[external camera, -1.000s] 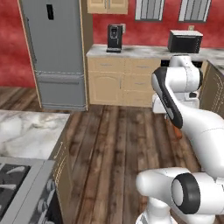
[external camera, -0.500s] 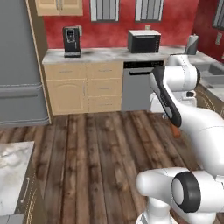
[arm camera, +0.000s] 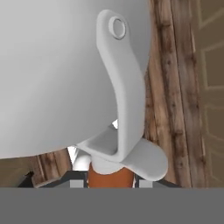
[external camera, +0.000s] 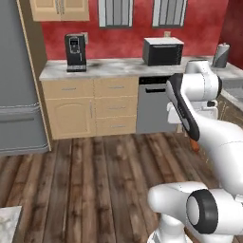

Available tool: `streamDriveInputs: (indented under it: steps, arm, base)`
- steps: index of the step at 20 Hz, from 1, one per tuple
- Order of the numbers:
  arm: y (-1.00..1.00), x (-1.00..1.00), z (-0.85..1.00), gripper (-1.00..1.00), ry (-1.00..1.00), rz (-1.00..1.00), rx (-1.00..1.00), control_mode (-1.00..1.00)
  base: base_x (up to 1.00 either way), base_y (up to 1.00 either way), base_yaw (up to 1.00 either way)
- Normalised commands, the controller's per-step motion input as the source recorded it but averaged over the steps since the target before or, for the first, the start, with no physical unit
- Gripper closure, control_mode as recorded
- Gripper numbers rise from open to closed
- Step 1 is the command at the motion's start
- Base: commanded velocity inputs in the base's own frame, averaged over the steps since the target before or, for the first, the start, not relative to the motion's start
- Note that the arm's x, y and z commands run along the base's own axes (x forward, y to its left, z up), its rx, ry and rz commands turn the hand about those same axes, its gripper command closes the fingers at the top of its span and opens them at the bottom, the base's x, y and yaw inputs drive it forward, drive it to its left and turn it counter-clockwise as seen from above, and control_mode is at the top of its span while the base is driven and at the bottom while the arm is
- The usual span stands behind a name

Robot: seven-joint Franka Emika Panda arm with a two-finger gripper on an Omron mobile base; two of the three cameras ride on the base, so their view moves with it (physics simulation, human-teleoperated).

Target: Take the pizza cutter from the drawer on the left and place it on the dining counter for cutting.

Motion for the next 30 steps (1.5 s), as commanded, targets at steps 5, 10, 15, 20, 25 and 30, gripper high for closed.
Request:
streamDriveInputs:
  steps: [5, 10, 15, 20, 25, 30]
  arm:
    - [0.0, 0.0, 0.0, 1.0, 0.0, 0.0, 0.0, 1.0]
    - [0.0, 0.0, 0.0, 1.0, 0.0, 0.0, 0.0, 1.0]
    - [0.0, 0.0, 0.0, 1.0, 0.0, 0.0, 0.0, 1.0]
    - [0.0, 0.0, 0.0, 1.0, 0.0, 0.0, 0.0, 1.0]
    - [0.0, 0.0, 0.0, 1.0, 0.0, 0.0, 0.0, 1.0]
    - [0.0, 0.0, 0.0, 1.0, 0.0, 0.0, 0.0, 1.0]
  base:
    - [1.0, -0.09, 0.37]
    - [1.0, -0.16, 0.7]
    - [1.0, -0.18, 0.76]
    - [0.94, -0.19, 0.79]
    - [0.84, -0.2, 0.82]
    - [0.86, -0.21, 0.81]
